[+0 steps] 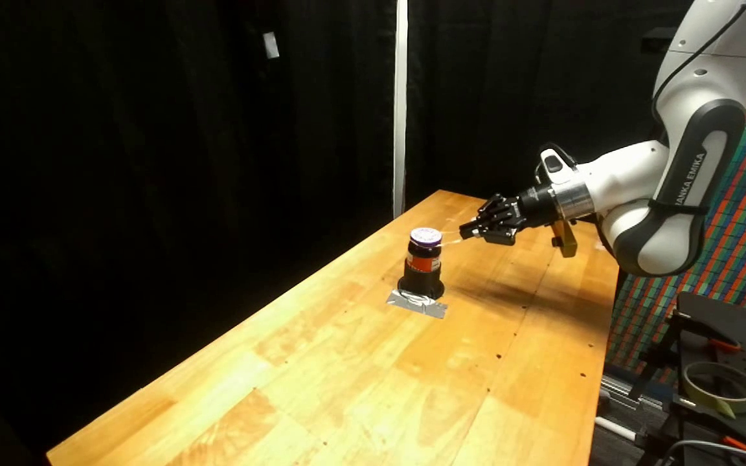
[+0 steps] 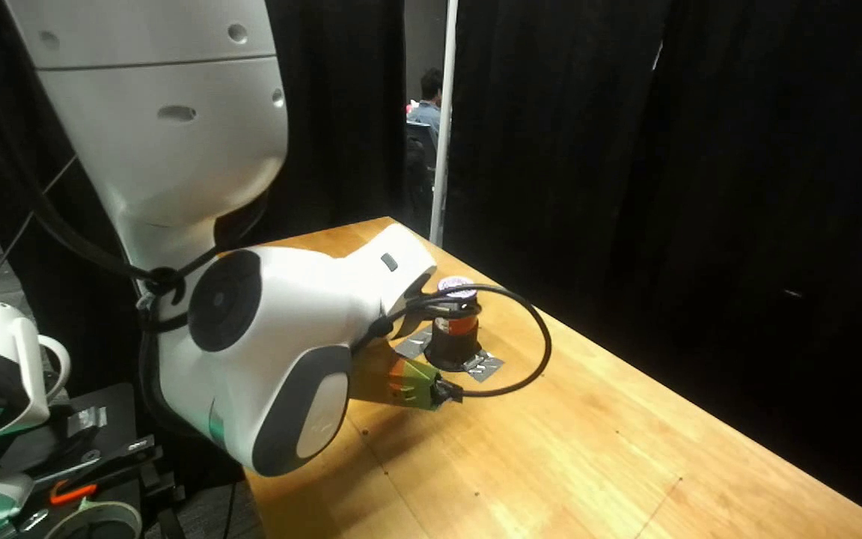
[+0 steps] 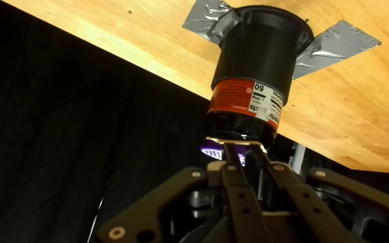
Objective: Put the rubber band on the bottle
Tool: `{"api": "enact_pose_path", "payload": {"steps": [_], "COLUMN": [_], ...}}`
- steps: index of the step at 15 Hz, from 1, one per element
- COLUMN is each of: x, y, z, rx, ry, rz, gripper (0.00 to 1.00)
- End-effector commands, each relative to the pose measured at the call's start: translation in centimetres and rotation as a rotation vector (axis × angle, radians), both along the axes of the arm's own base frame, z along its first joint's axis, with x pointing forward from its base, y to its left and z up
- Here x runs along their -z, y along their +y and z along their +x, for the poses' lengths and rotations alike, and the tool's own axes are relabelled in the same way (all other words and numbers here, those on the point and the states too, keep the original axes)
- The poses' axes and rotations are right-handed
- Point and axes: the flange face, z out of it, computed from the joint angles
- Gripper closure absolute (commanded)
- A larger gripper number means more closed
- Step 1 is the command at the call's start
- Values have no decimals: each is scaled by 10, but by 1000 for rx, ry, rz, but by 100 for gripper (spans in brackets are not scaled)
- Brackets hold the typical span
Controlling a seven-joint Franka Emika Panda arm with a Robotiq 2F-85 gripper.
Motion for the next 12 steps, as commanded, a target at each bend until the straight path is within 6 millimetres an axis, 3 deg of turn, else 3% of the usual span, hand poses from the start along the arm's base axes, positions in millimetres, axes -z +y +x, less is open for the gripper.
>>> {"api": "enact_pose_path", "payload": {"steps": [1,7,8,9,12], "x": [5,-2,-5,-16,-38], "y": [-20,-45,-49,-52,-54], "z": [-6,6,10,18,36], "rx": [-43,-47,-31,11,135], "ry": [-89,-97,-67,-8,156], "rz": [11,25,20,5,-74], "gripper": [84,85,79,60,43]}}
